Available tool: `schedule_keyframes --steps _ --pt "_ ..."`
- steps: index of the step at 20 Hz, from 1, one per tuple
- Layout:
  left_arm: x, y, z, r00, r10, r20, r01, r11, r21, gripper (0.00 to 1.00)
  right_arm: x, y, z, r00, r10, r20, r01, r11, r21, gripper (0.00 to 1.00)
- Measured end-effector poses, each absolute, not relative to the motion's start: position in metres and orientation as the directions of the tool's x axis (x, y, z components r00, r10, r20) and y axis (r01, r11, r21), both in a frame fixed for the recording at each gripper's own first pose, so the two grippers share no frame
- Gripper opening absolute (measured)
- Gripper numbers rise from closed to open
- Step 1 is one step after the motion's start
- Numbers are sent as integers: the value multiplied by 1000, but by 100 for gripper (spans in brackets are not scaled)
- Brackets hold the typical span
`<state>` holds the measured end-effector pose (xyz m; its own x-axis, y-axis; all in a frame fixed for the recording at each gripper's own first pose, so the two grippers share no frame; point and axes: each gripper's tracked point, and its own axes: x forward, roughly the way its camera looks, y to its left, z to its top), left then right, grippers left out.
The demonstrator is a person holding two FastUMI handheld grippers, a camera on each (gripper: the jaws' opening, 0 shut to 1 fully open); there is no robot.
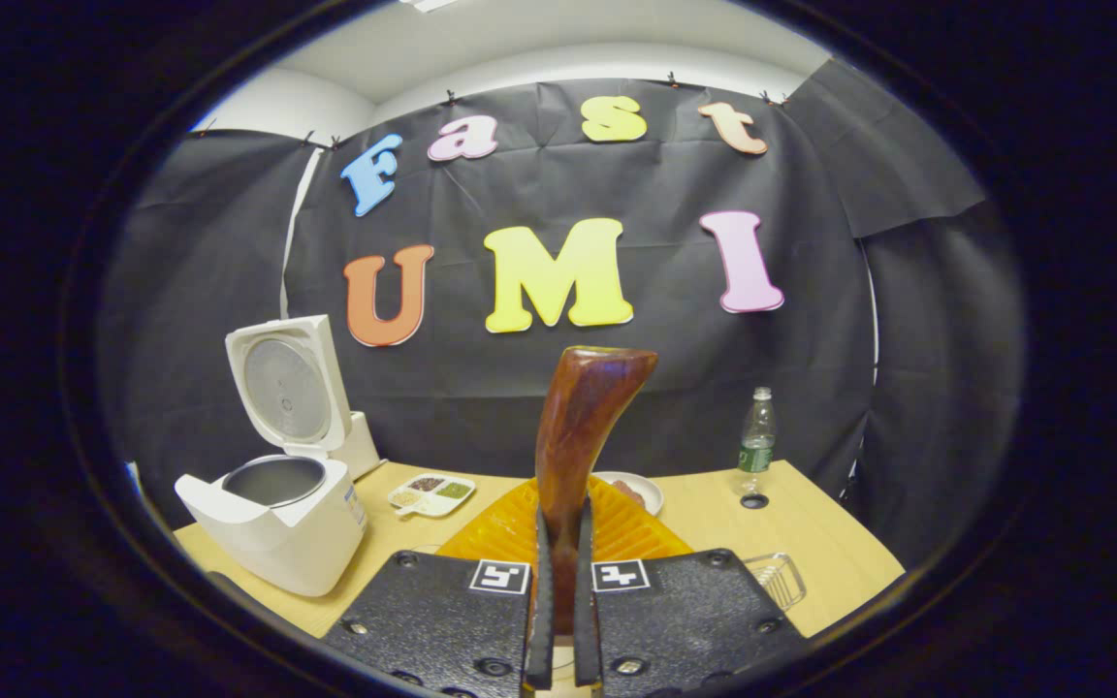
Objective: Close the left gripper, press the button to open the rice cooker; take a wooden spoon from the chopstick holder with the right hand, scoop a spoonful of rice and pour it into the rice cooker, then put the wooden spoon back into the chopstick holder.
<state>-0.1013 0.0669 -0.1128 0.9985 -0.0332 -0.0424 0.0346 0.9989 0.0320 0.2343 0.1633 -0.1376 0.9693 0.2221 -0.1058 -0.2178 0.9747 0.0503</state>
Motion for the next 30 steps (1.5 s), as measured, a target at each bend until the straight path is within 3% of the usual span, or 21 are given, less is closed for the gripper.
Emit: schedule_keyframes --steps 2,10,15,24,30 --pt "-105 63 -108 999 -45 -31 45 999 28 95 240 184 -152 964 242 -113 -243 970 0 10" --pt "-99 54 -118 997 -64 -40 66 997 30 95 262 187 -227 979 96 -180 -131 973 -192 10" --pt "-93 43 -118 995 -92 -45 92 996 -2 95 264 189 -262 969 61 -239 -102 981 -163 9" --pt "-54 27 -94 995 -88 -44 88 996 -4 95 234 263 -279 884 331 -330 -287 942 175 10" --pt "-12 21 -81 995 -86 -51 85 996 -20 95 238 260 -285 827 405 -391 -221 872 436 10"
